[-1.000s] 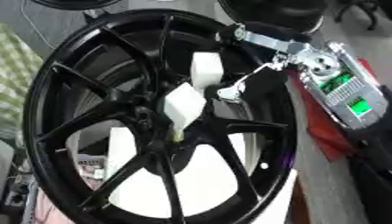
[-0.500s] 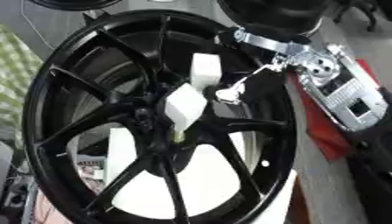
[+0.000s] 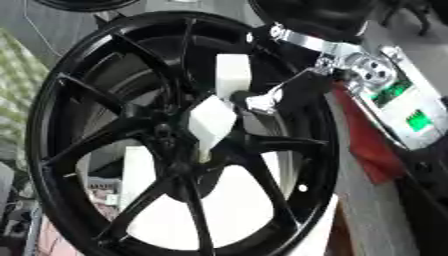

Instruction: Pull the pin out of the wheel hub.

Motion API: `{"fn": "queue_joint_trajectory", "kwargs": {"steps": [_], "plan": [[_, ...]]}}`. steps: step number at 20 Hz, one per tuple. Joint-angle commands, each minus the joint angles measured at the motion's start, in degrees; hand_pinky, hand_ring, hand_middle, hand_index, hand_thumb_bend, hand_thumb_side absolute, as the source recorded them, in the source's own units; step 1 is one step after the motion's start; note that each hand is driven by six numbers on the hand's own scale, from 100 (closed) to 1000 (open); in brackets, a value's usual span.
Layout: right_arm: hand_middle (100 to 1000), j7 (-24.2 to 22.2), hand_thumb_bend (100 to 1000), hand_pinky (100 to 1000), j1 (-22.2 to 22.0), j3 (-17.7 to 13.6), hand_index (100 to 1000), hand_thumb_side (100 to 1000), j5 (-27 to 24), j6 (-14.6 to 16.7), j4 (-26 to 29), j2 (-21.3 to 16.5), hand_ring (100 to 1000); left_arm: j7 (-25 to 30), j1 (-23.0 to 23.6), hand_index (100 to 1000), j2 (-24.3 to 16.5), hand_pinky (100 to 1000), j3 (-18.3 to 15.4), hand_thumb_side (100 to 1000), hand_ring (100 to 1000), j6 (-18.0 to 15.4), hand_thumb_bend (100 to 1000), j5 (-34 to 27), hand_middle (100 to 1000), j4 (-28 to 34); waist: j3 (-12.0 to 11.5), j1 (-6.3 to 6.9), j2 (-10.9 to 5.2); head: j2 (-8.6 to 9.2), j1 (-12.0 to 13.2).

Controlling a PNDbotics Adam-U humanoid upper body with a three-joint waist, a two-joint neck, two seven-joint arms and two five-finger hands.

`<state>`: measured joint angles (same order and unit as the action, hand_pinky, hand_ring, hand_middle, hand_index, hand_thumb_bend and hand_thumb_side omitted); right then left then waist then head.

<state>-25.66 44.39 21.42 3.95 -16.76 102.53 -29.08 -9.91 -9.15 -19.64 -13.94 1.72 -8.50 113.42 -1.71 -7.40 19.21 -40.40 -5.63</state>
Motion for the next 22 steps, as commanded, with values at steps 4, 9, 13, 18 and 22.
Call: {"fn": "queue_joint_trajectory", "kwargs": {"steps": [4, 9, 13, 18, 22], "plan": [[400, 0.78, 186, 951, 1.36, -1.5, 595, 142, -3.19, -1.5, 2.1, -2.33, 806, 0.39, -0.45, 671, -0.67, 718, -0.06, 784, 651, -0.08, 100, 0.16, 542, 1.17, -0.02, 0.36, -1.85, 0.68, -0.53], [389, 1.88, 178, 955, 2.3, -3.63, 587, 146, -7.99, -3.01, 3.91, -3.86, 796, 0.57, -0.36, 672, -0.71, 719, -0.12, 784, 653, -0.01, 100, 0.17, 543, 1.17, 0.02, 0.3, -2.3, 0.68, -0.57], [386, 3.61, 166, 964, 2.99, -6.42, 588, 153, -13.99, -4.82, 6.0, -5.9, 795, 0.64, -0.34, 672, -0.76, 720, -0.18, 782, 653, -0.02, 100, 0.16, 544, 1.17, 0.08, 0.28, -2.57, 0.87, -0.47], [385, 8.45, 151, 973, 2.54, -11.65, 590, 160, -23.23, -6.06, 7.95, -10.09, 797, 0.67, -0.53, 673, -0.9, 721, -0.25, 780, 653, -0.22, 100, 0.15, 545, 1.17, 0.2, 0.36, -2.64, 1.17, -0.24], [385, 13.29, 149, 977, 0.65, -16.15, 589, 160, -30.01, -5.72, 8.54, -14.41, 796, 0.58, -0.52, 673, -0.86, 721, -0.35, 779, 653, -0.24, 100, 0.18, 545, 1.17, 0.58, 0.58, -2.58, 1.24, 0.27]]}}
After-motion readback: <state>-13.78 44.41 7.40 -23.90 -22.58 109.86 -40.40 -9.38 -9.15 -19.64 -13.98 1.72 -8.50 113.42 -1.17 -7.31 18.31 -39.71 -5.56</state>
